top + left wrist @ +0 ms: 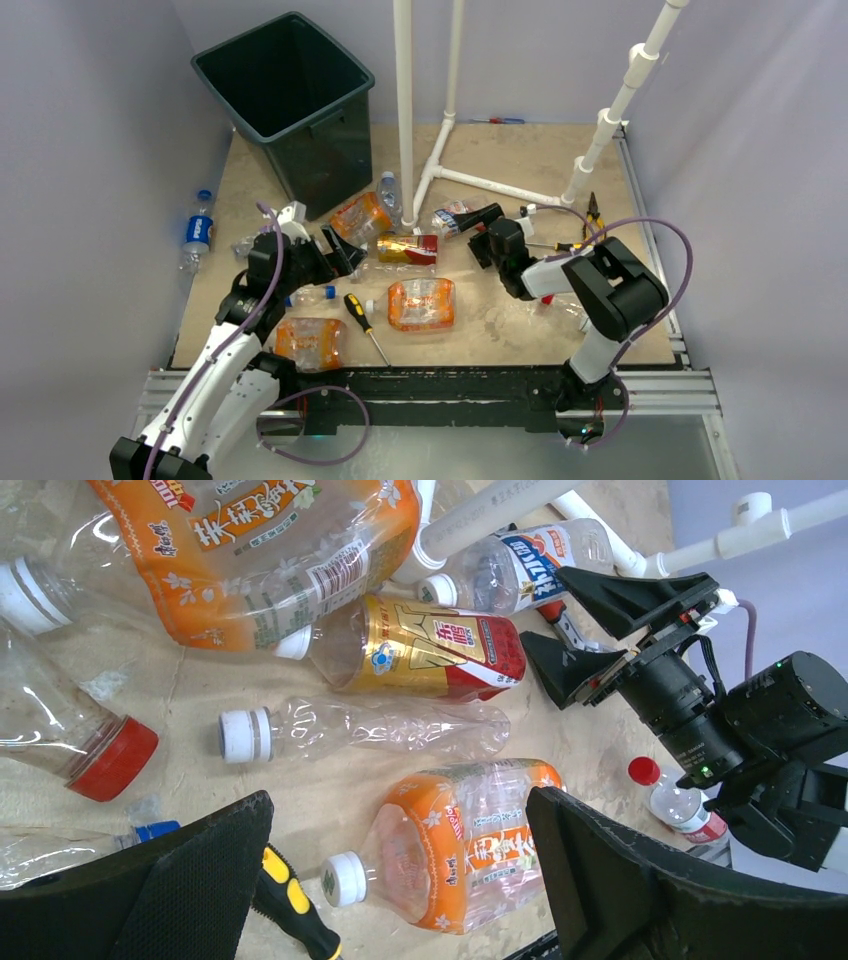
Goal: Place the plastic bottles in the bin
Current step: Pick up the plastic bottle at the center of the board.
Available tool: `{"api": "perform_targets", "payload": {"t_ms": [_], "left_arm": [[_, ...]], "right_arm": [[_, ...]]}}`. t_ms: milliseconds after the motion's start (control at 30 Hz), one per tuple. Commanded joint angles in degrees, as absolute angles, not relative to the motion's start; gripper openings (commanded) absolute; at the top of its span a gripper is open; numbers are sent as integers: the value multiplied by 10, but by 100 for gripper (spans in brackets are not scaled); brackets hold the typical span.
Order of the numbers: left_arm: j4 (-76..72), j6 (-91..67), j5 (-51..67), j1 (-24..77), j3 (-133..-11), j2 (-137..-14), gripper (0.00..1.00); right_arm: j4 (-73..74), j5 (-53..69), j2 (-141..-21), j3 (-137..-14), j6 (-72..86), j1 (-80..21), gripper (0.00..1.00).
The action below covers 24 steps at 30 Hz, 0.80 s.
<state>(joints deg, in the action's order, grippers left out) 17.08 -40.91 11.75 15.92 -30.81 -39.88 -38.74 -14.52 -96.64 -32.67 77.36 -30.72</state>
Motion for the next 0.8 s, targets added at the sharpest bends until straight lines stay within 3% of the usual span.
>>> {"api": "perform_targets", "payload": {"t_ms": [0,267,567,767], "left_arm": [[162,-392,103,164,-318,-395,99],[168,-391,99,165,-315,-394,99],[162,-395,98,165,-307,-399,98],[164,-397,90,165,-313,-405,98]], "right_arm": [[-458,-179,-1000,-347,814,-302,99],[-535,-193,-1047,-348,822,-298,91],[-646,-192,-1092,-328,802,-297,57],[-718,-177,-1041,-285,761,-299,46]]}}
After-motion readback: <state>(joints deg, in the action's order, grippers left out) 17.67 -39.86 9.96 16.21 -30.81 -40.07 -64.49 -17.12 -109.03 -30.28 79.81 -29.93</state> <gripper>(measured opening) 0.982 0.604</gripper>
